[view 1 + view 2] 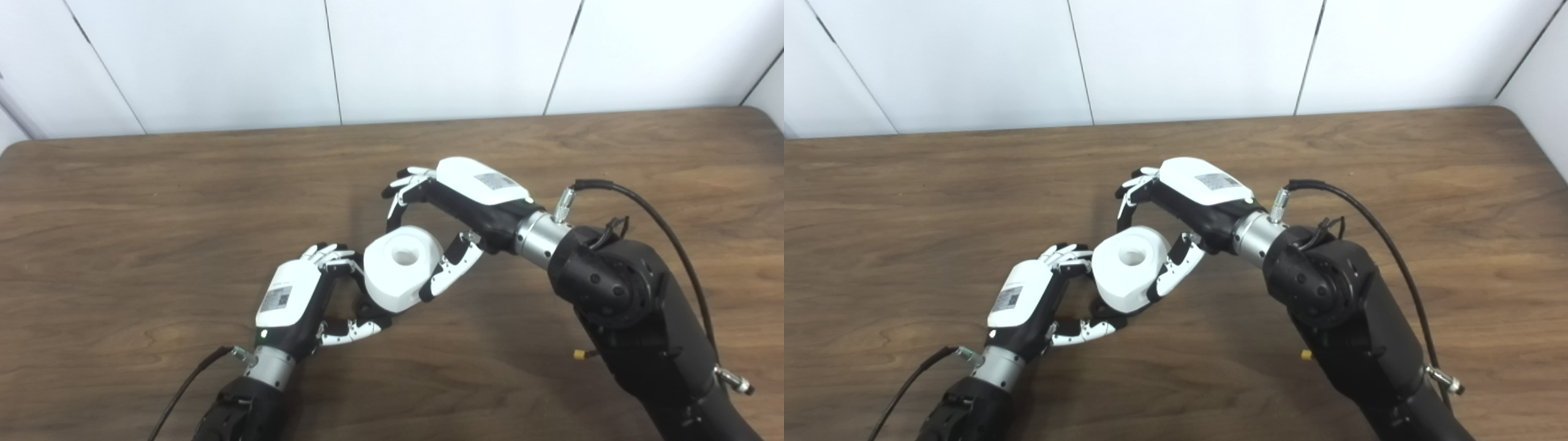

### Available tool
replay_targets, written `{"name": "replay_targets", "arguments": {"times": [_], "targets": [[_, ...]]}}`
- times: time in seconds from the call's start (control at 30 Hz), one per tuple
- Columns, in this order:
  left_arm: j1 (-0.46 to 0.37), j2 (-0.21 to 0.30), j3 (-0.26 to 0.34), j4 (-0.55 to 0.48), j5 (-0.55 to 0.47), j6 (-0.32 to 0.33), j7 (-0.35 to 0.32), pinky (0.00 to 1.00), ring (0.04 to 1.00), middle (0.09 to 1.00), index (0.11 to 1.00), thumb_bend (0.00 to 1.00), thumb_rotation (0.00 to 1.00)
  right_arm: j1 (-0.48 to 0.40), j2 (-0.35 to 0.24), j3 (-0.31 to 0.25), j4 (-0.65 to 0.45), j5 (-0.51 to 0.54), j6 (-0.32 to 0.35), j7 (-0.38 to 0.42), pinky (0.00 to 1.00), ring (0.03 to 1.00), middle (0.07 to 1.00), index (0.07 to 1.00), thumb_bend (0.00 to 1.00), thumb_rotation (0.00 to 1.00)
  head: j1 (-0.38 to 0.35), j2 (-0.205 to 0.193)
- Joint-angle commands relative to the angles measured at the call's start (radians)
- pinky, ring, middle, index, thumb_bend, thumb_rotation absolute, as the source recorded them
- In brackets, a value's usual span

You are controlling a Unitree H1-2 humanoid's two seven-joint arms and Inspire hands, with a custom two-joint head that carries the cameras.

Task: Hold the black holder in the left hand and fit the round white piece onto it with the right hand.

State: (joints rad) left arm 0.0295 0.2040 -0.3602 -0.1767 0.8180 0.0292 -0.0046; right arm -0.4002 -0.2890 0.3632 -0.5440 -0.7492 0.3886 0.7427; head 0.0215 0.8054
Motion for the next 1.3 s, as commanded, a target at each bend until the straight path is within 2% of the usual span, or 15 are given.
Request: {"name": "replay_targets", "arguments": {"times": [0.0,0.87,1.27], "targets": [[0.005,-0.001,-0.024,0.031,0.011,0.009,-0.038,0.93,0.865,0.773,0.487,0.52,0.05,-0.034,0.008,-0.007,-0.004,-0.003,-0.030,-0.039,0.77,0.934,0.843,0.485,0.52,0.14,0.001,0.000],[0.001,-0.007,-0.027,0.044,0.013,0.008,-0.028,0.93,0.867,0.775,0.487,0.52,0.05,-0.021,0.029,0.024,0.037,-0.013,-0.039,-0.066,0.78,0.937,0.844,0.486,0.52,0.14,0.016,-0.001],[0.004,-0.009,-0.028,0.035,0.013,0.008,-0.029,0.93,0.868,0.774,0.487,0.52,0.05,-0.007,0.022,0.035,0.057,-0.020,-0.069,-0.079,0.79,0.938,0.842,0.485,0.52,0.13,0.017,0.006]]}}
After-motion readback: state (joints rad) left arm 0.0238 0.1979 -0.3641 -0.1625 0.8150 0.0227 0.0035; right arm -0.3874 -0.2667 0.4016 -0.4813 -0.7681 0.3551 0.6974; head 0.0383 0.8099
